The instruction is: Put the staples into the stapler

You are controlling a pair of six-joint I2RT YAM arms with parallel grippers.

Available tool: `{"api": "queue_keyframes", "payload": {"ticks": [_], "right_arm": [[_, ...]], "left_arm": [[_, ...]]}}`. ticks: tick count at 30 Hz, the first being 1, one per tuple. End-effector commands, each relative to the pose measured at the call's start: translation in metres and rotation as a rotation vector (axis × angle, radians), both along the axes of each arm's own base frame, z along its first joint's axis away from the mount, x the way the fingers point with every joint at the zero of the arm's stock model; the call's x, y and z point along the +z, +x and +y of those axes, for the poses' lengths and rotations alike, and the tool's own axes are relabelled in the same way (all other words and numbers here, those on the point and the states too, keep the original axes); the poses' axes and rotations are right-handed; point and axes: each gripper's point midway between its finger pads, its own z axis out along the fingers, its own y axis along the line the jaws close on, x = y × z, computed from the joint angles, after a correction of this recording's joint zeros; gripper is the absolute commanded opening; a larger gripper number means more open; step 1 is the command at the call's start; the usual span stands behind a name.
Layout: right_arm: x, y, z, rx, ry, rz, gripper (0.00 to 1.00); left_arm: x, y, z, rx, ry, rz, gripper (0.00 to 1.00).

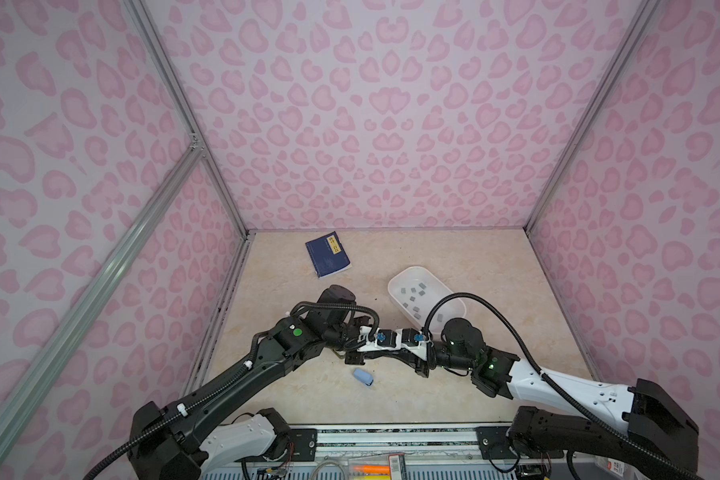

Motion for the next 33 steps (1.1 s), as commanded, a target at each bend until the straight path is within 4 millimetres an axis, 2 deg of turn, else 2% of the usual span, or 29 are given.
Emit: {"api": "queue_keyframes", "payload": {"ticks": [1,8,20,26,33], "right_arm": [[0.000,0.000,-0.003,-0.010,0.008,-0.012,0.29],[0.007,-0.005,-0.009,-0.013,0.059,-0.041,0.26],[0.023,-0.009,0.011,-0.008,0.101,-0.068,0.27],[0.020,-0.006,0.014,-0.021,0.089,-0.063,0.29],[0.011,-0.005,0.011,-0.033,0.065,-0.057,0.20]], "left_arm": [[0.017,-0.004,-0.004,-0.045,-0.077,-0.051,0.04],[0.031,-0.016,-0.003,-0.091,-0.136,-0.051,0.04],[0.032,-0.020,-0.008,-0.128,-0.154,-0.028,0.04],[0.035,-0.019,-0.006,-0.123,-0.166,-0.029,0.04],[0.046,-0.018,-0.002,-0.106,-0.202,-0.047,0.04]]}}
